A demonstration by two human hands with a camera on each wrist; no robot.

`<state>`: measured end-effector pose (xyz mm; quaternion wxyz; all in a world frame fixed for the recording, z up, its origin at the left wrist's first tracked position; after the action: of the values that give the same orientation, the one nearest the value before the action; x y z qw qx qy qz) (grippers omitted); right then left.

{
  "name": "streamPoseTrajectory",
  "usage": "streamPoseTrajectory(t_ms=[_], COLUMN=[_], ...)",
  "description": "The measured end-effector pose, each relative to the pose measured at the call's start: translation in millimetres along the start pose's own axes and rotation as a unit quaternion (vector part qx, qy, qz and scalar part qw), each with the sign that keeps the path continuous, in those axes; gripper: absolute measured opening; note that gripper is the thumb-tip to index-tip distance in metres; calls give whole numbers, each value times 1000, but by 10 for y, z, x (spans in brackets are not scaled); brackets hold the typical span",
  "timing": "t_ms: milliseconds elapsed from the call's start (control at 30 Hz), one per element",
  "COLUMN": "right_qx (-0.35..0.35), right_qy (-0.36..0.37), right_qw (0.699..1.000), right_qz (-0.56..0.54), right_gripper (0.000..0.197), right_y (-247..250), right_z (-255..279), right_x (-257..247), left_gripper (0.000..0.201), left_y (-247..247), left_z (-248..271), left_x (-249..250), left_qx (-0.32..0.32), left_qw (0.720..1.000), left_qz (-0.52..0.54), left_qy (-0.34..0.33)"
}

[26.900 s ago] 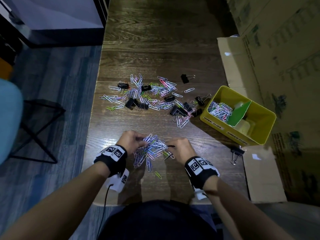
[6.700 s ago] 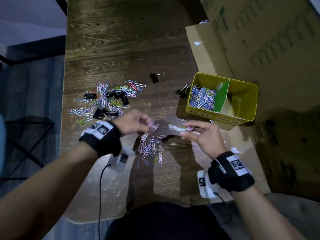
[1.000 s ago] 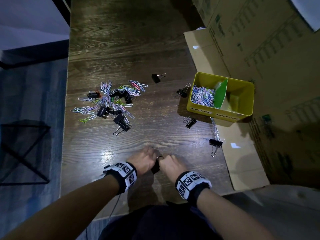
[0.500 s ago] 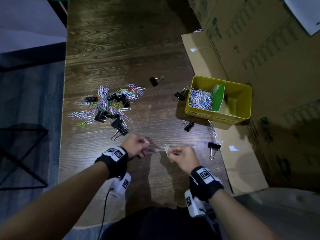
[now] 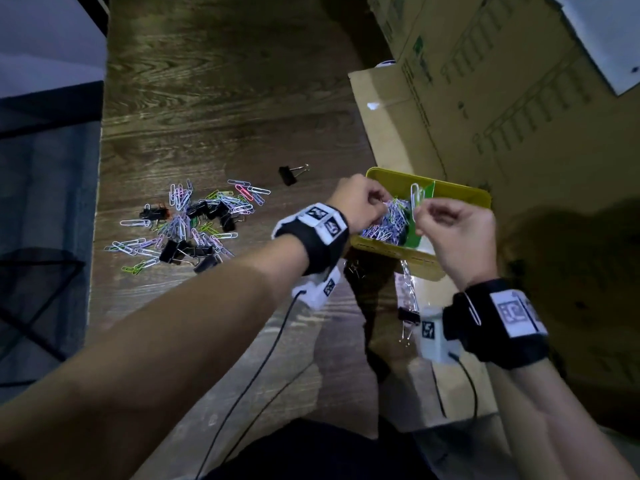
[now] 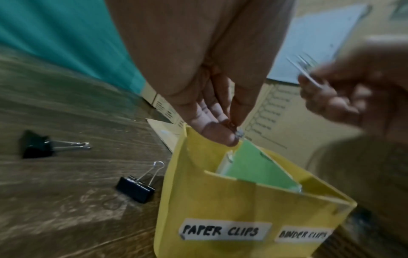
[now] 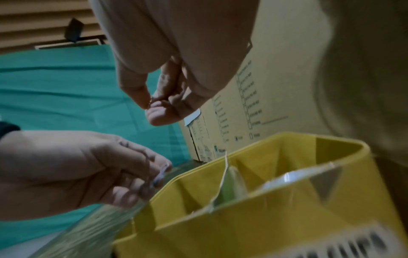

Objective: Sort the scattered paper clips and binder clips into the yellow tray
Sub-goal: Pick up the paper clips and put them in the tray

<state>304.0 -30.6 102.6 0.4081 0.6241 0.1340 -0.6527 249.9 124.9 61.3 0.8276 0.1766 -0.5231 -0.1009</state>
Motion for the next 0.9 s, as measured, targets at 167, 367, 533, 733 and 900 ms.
streamPoseTrajectory(t_ms=[167, 367, 533, 733, 900], right_qx=[-35, -243, -322, -258, -151], right_qy=[6, -53, -73, -101, 7], right_qw=[975, 868, 783, 829, 880], right_qz=[219, 430, 528, 486, 451], right_gripper=[12, 13, 25, 8, 14], right_y=[160, -44, -304, -362, -704], right_z=[-492, -963, -938, -829, -687], right_x=[-33, 157, 283, 144, -175], left_gripper=[24, 31, 40, 32, 73], left_y=[-228, -352, -349, 86, 571], left_z=[-150, 99, 587, 1368, 1886], left_x=[68, -116, -541, -1359, -1945], left_qx=[-82, -129, -16, 122, 113], left_qw=[970, 953, 928, 955, 954], left_qz=[-223, -271, -322, -253, -210], left_qy=[47, -39, -186, -99, 184])
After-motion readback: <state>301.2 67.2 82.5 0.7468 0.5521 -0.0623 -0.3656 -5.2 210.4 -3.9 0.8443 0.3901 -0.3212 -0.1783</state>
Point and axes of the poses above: each hand's wrist, its own z-axis away from the middle knuckle, its own y-axis out of the back of the hand, x = y × z, the point moved 1 cm from there along -z, towards the middle knuckle, and after that the axes turned 15 degrees about -x, right-handed, at the moved point
